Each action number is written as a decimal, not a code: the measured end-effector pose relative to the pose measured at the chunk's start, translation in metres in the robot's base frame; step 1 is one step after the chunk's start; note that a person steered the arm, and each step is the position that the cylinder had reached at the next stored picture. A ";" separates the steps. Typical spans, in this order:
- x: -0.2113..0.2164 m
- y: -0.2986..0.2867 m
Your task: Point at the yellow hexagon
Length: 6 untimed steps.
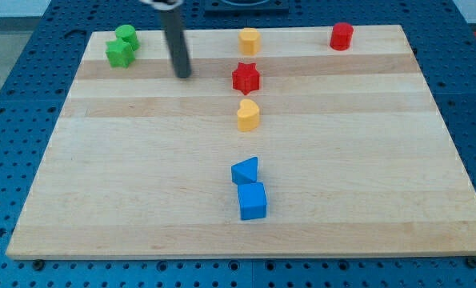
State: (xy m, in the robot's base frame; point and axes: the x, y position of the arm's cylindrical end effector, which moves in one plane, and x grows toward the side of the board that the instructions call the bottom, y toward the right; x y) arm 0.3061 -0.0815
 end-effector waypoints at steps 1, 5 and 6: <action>-0.004 0.045; -0.068 0.170; -0.093 0.152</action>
